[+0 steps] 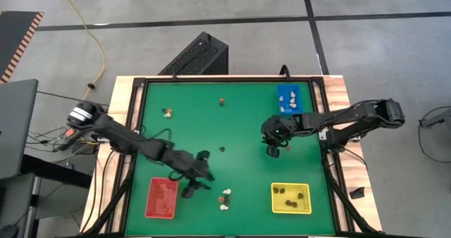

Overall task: Sort Halloween decoration
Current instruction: Put the white skull toy into the blue bin

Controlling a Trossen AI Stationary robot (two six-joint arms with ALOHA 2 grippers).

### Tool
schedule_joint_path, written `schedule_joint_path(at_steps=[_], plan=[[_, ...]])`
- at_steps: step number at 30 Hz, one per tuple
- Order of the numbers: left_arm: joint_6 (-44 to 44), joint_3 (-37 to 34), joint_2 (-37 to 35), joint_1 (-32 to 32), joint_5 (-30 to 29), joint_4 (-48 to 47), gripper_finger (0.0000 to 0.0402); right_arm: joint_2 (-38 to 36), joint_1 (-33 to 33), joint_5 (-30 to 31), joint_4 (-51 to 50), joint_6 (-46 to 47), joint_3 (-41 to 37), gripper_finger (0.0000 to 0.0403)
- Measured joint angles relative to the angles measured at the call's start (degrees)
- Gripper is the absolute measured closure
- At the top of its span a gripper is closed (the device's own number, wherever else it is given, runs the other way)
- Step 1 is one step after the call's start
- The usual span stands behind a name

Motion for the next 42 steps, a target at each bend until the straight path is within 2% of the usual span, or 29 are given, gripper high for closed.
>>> schedule_joint_path(at_steps=[4, 7, 12, 16, 23, 34, 42], plan=[[14.1, 8.1, 10.2, 1.5, 1.0, -3.4, 0.0237, 0.0, 1.7, -0.1, 0.9, 0.0, 0.0, 0.0292], [20.7, 15.3, 16.4, 2.3, 1.5, -8.4, 0.0237, 0.0, 3.4, -0.1, 1.6, 0.4, 0.0, 0.0292], [23.6, 24.7, 24.9, 3.0, 1.5, -17.0, 0.0238, 0.0, 7.6, 0.3, 1.1, 1.2, 0.0, 0.0292], [23.2, 28.9, 29.2, 2.9, 3.5, -19.4, 0.0238, 0.0, 12.0, 5.0, 1.1, 2.9, 0.0, 0.0292], [21.7, 29.8, 31.6, 2.8, 4.5, -20.3, 0.0238, 0.0, 17.9, 8.0, 0.8, 4.6, 0.0, 0.0292], [19.5, 29.8, 31.6, 2.8, 3.7, -23.0, 0.0239, 0.0, 22.7, 9.6, 0.8, 7.1, 0.0, 0.0292], [18.6, 29.8, 32.7, 2.6, 4.4, -21.7, 0.0268, -0.6, 24.5, 9.5, -1.6, 9.7, 0.0, 0.0292]])
